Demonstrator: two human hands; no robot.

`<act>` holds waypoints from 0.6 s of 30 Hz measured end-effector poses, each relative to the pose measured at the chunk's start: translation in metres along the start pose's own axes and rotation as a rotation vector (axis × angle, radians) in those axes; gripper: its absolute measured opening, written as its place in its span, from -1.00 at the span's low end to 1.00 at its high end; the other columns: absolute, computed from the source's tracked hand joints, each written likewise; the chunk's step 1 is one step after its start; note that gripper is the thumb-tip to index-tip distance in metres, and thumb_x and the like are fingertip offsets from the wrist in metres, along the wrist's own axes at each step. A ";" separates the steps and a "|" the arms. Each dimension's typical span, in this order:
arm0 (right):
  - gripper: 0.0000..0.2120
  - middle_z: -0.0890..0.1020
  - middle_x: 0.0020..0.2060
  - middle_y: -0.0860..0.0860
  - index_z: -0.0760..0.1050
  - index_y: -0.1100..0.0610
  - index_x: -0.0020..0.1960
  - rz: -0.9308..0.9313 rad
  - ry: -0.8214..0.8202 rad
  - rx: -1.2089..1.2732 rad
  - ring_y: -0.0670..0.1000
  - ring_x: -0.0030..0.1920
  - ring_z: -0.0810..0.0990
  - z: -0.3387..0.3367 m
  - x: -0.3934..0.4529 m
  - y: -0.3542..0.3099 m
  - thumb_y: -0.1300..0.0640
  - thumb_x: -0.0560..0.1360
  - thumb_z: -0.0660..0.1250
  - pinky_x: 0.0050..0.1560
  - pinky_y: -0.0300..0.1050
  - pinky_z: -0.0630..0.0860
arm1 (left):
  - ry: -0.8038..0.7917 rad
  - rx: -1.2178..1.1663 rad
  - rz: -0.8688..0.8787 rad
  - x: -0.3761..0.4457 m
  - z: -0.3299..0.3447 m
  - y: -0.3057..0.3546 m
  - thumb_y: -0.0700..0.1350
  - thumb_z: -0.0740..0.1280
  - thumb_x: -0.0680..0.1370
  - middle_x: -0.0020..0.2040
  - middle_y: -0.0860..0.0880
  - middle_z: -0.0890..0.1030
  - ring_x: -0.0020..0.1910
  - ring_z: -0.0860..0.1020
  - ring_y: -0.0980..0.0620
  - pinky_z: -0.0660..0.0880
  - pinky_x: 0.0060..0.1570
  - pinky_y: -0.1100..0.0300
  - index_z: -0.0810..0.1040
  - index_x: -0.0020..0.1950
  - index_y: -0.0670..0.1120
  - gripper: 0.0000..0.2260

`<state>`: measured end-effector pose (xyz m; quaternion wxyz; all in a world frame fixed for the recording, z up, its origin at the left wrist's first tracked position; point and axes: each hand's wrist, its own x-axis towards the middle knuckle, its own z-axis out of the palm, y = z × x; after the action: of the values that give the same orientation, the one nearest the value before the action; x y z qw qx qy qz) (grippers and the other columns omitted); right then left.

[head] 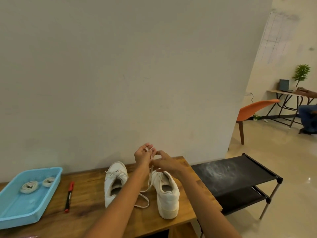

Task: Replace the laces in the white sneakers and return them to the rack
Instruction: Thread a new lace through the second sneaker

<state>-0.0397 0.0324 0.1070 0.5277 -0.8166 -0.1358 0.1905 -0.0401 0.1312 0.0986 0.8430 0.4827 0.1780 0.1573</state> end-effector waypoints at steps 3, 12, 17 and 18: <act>-0.75 0.60 -0.23 0.06 0.52 0.22 0.16 -0.025 0.062 0.008 -0.05 -0.27 0.60 -0.014 -0.004 0.000 0.16 0.52 0.33 -0.17 -0.23 0.56 | 0.120 0.426 0.149 0.001 -0.010 -0.007 -0.44 0.25 0.50 0.02 -0.16 0.60 0.01 0.60 -0.13 0.55 -0.05 0.13 0.54 0.13 -0.26 -0.76; -0.81 0.49 -0.39 0.05 0.58 0.22 -0.18 -0.067 0.449 0.332 -0.05 -0.41 0.42 -0.045 -0.006 0.028 0.16 0.55 0.30 -0.42 -0.28 0.39 | -0.089 1.484 -0.030 -0.003 -0.042 -0.023 -0.21 0.26 0.54 0.07 -0.10 0.62 0.07 0.59 -0.04 0.48 -0.06 0.20 0.57 0.08 -0.22 -0.83; -0.83 0.65 -0.22 0.00 0.59 0.19 0.03 -0.072 0.064 -0.007 -0.12 -0.30 0.55 -0.044 -0.008 0.016 0.30 0.55 0.25 -0.34 -0.33 0.45 | -0.095 1.481 0.180 -0.008 -0.020 -0.011 -0.15 0.13 0.62 0.14 -0.13 0.58 0.10 0.56 -0.09 0.49 0.04 0.10 0.52 0.16 -0.19 -0.76; -0.85 0.65 -0.21 0.04 0.59 0.21 0.03 -0.072 0.040 -0.090 -0.11 -0.31 0.55 -0.042 -0.006 0.013 0.31 0.52 0.27 -0.36 -0.34 0.44 | -0.151 1.250 0.153 -0.007 -0.011 -0.008 -0.16 0.12 0.62 0.10 -0.18 0.60 0.03 0.57 -0.11 0.51 0.03 0.06 0.53 0.10 -0.21 -0.77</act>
<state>-0.0258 -0.0097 0.1116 0.4997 -0.8376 -0.1629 0.1489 -0.0510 0.1327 0.0874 0.3983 0.9050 0.1412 0.0491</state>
